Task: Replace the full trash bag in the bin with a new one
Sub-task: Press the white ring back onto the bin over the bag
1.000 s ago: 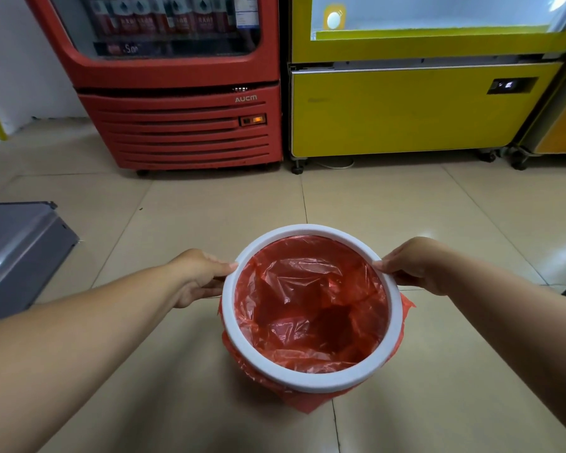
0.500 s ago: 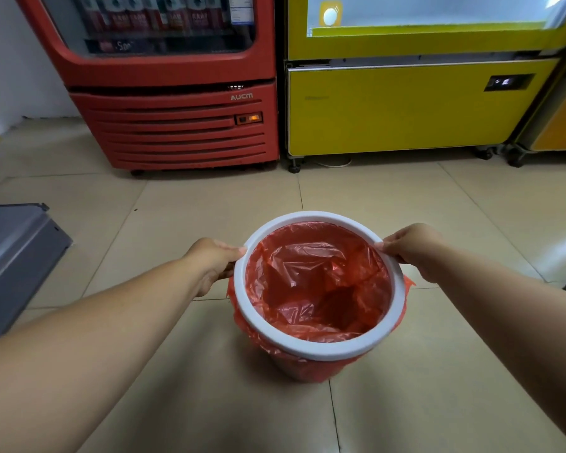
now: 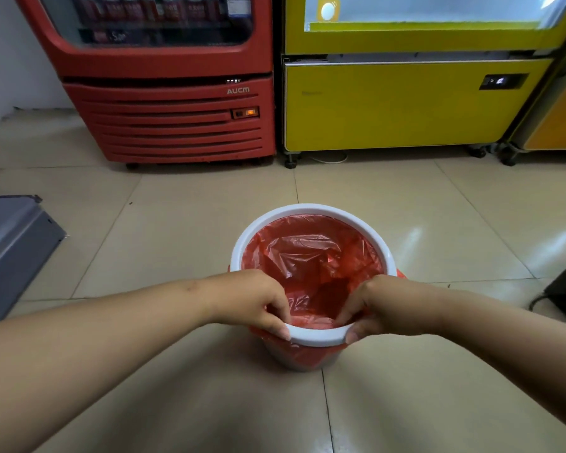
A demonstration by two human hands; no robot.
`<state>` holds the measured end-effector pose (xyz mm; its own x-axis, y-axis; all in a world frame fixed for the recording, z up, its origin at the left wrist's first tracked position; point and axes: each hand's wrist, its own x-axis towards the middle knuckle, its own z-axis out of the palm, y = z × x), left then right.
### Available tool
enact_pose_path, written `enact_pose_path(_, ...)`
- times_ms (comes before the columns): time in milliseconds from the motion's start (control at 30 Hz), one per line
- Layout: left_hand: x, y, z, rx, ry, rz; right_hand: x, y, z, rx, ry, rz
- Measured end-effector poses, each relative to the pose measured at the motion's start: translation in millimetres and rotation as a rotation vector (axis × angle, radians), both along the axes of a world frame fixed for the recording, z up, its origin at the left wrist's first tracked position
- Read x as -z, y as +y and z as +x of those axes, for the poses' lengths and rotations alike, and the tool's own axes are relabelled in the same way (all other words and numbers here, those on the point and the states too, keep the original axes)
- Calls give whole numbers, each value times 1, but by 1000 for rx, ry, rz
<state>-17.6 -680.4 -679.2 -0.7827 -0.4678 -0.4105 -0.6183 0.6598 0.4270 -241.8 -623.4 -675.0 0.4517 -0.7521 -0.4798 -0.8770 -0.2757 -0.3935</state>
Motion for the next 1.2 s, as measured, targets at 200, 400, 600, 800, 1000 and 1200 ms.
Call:
enact_pose_path(200, 7, -7, -6, -11, -39, 93, 4, -8, 5, 69, 8, 112)
enact_pose_path(400, 10, -12, -10, -21, -53, 134, 2, -14, 10, 35, 85, 160)
enact_pose_path(600, 11, -14, -10, -13, -61, 152, -1, -17, 10, 15, 90, 209)
enact_pose_path(800, 0, -44, -11, -295, 173, 29, -12, -59, -13, 411, -161, -189)
enact_pose_path(1000, 20, -100, -6, -1011, 229, -180, 21, -109, -46, 904, -41, -236)
enact_pose_path(1200, 29, -111, -4, -1198, 430, 264, 30, -119, -56, 1094, -385, -15)
